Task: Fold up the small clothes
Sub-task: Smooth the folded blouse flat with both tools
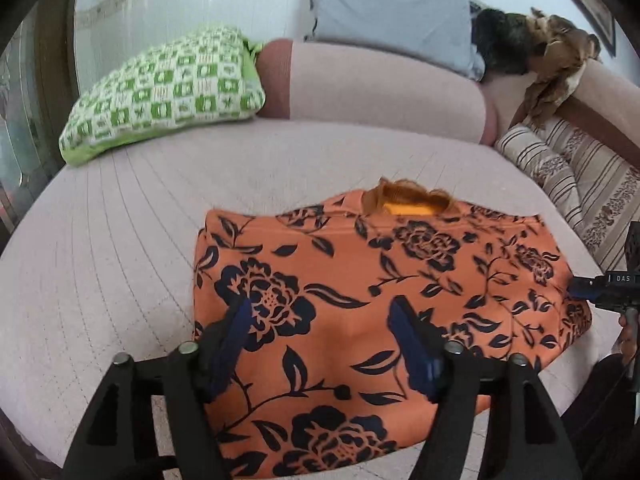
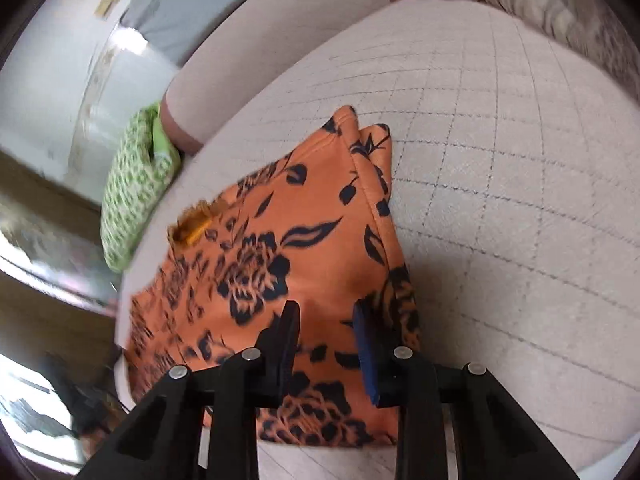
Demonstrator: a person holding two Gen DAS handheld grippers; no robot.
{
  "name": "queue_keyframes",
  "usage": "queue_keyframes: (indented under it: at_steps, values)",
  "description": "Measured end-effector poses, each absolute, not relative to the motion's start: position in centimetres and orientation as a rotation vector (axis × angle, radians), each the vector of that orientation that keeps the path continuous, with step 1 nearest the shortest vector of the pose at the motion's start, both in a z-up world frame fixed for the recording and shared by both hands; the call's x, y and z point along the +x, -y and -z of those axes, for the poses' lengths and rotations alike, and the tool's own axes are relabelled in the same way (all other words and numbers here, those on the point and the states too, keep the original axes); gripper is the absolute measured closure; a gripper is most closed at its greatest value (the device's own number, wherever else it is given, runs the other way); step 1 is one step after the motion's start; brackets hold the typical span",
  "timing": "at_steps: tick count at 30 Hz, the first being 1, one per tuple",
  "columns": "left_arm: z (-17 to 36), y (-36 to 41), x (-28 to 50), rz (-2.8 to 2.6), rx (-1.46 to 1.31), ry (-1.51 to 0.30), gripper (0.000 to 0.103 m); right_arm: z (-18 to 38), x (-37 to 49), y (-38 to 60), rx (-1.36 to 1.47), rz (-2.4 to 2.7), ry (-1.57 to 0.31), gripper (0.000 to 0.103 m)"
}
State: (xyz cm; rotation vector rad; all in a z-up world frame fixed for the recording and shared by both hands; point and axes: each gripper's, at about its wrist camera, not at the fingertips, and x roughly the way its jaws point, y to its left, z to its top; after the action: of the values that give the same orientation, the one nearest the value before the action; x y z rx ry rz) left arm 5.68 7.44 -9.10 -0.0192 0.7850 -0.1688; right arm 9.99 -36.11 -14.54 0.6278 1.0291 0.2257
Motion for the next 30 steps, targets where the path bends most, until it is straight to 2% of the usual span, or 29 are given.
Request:
queue_keyframes:
  at_steps: [1,2,3,5,7,8,10,14,20,25,26,27,28,30]
  values:
    - [9.4,-7.2,5.7,0.169,-0.014,-0.796,0.030,13.9,9.6,36.3,0.626,-0.242,-1.013,0.069]
    - [10.1,-7.0,5.8,0.170,-0.008,-0.821,0.030,13.4,9.5,36.8,0.628,-0.284,-0.981,0.057]
    - [10.9,-6.8,5.9,0.170,-0.006,-0.849,0.030,12.7,8.7,36.4,0.637,-0.331,-0.949,0.032]
    - [12.5,-6.7,6.2,0.162,-0.007,-0.898,0.030,13.7,8.2,36.2,0.649,-0.344,-0.952,0.018]
    - [14.2,-6.5,6.6,0.147,0.002,-0.957,0.030,17.2,8.9,36.4,0.673,-0.287,-1.075,0.020]
    - [14.0,-6.3,6.4,0.143,0.019,-0.938,0.030,17.8,8.4,37.7,0.760,-0.284,-1.037,0.026]
    - [12.8,-6.0,6.1,0.140,0.031,-0.945,0.030,16.7,8.1,38.6,0.805,-0.265,-1.023,0.026]
    - [9.6,-4.7,5.7,0.186,0.027,-0.858,0.030,13.1,8.4,39.5,0.697,-0.283,-0.927,0.025]
    - [9.0,0.5,7.4,0.316,0.040,-0.841,0.030,14.0,17.0,42.1,0.658,-0.277,-0.942,0.023]
    - [11.0,5.3,9.3,0.392,0.071,-0.872,0.030,17.6,23.3,42.5,0.707,-0.269,-1.073,0.023]
    - [11.4,5.7,9.6,0.393,0.082,-0.885,0.030,17.5,23.7,42.0,0.690,-0.269,-1.070,0.029]
    - [12.0,6.1,9.9,0.395,0.090,-0.897,0.030,17.2,24.0,41.2,0.667,-0.306,-1.072,0.077]
    - [12.7,6.4,10.2,0.397,0.091,-0.912,0.030,16.5,24.1,40.3,0.630,-0.332,-1.075,0.088]
    - [13.4,6.4,10.5,0.396,0.086,-0.919,0.030,13.7,23.4,39.2,0.528,-0.321,-0.983,0.089]
